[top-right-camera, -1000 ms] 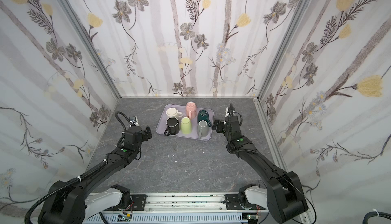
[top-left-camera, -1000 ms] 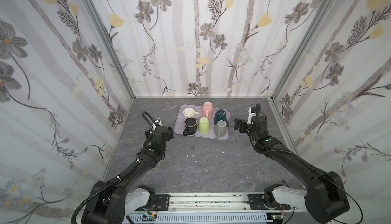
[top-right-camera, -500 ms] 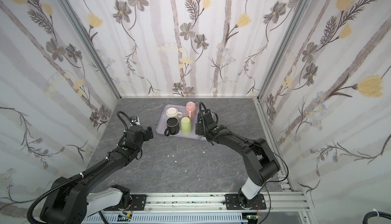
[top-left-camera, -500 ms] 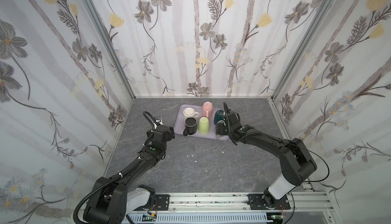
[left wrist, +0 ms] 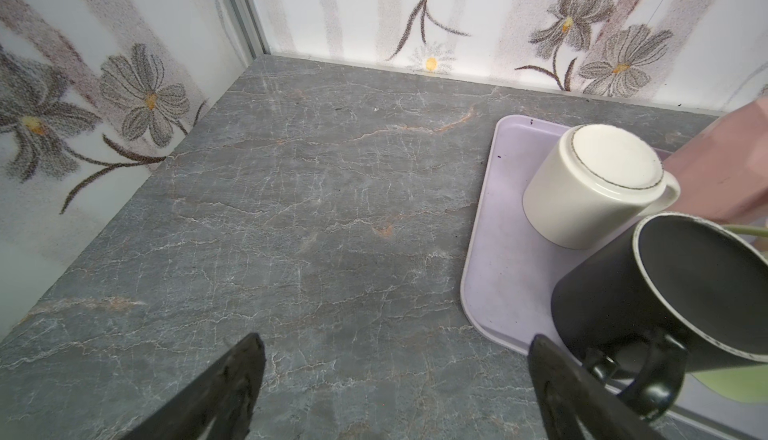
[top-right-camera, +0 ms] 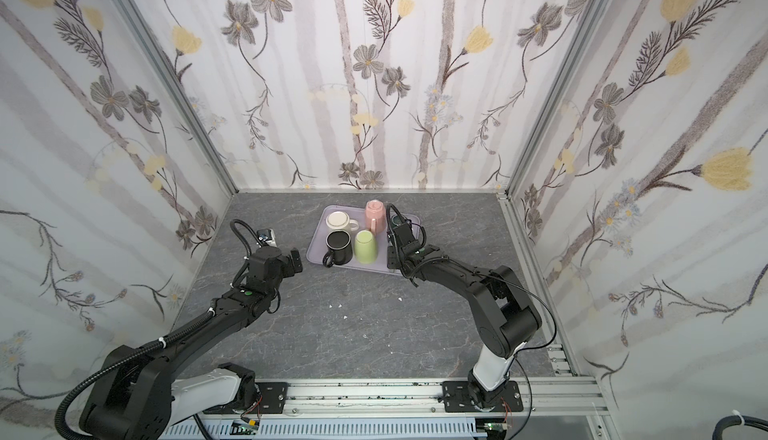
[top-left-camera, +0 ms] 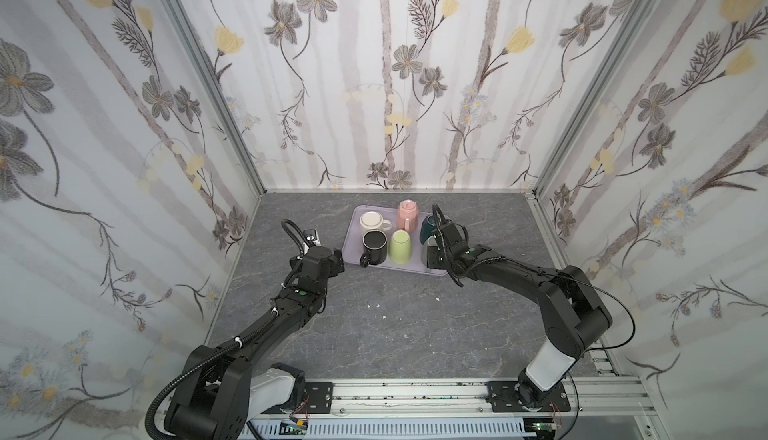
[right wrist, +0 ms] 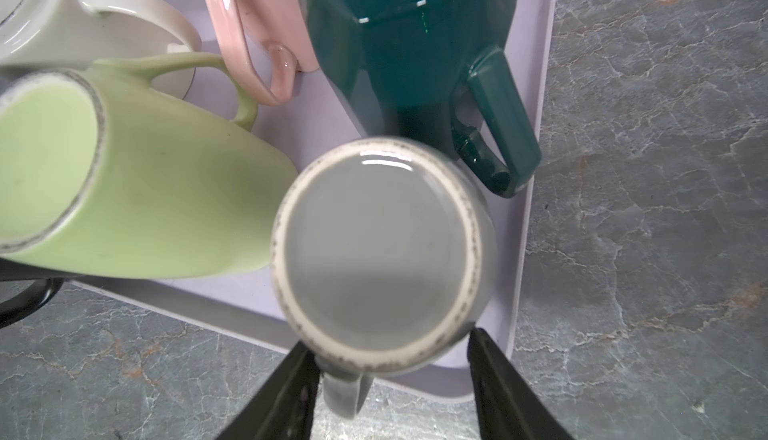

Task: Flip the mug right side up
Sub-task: 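Lower the right gripper onto the upside-down grey mug and grasp its handle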

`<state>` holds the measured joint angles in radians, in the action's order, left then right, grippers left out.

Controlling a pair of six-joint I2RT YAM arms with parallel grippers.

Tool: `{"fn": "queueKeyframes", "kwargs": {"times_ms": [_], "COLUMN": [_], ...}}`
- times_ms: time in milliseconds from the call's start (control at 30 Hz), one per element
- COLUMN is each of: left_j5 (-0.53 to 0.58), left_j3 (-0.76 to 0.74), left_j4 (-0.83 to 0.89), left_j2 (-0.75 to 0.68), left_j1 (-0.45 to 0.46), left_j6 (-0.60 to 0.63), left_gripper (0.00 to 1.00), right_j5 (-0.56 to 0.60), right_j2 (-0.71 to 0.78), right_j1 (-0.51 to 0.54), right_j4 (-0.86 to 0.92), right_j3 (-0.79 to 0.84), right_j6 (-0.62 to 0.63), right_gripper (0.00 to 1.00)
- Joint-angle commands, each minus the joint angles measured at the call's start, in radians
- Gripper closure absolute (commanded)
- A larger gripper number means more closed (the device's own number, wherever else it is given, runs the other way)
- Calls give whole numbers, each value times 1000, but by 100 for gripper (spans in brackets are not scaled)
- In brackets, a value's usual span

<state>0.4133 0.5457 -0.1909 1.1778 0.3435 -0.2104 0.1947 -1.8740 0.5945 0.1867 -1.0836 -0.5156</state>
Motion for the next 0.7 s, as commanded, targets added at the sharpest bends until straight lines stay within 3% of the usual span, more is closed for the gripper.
{"fn": "queueKeyframes", "kwargs": {"times_ms": [0, 367, 500, 667], "left_j5": [-5, -22, -27, -25], "left_j3": [0, 0, 0, -3], "left_j4": [-25, -21, -18, -15], "left_j2": [-2, -13, -19, -30], "left_j1": [1, 1, 0, 0], "left_j6": [-18, -30, -32, -34], "left_gripper": [0, 0, 0, 0], "right_j5": [41, 71, 69, 21], "right_j2": [-14, -36, -37, -45], "right_j1": [-1, -8, -15, -37], "right_j4": [21, 91, 99, 92], "right_j3": [-18, -50, -55, -58], "right_j6": [-7, 17, 22, 36], "right_gripper": [43, 46, 56, 59]}}
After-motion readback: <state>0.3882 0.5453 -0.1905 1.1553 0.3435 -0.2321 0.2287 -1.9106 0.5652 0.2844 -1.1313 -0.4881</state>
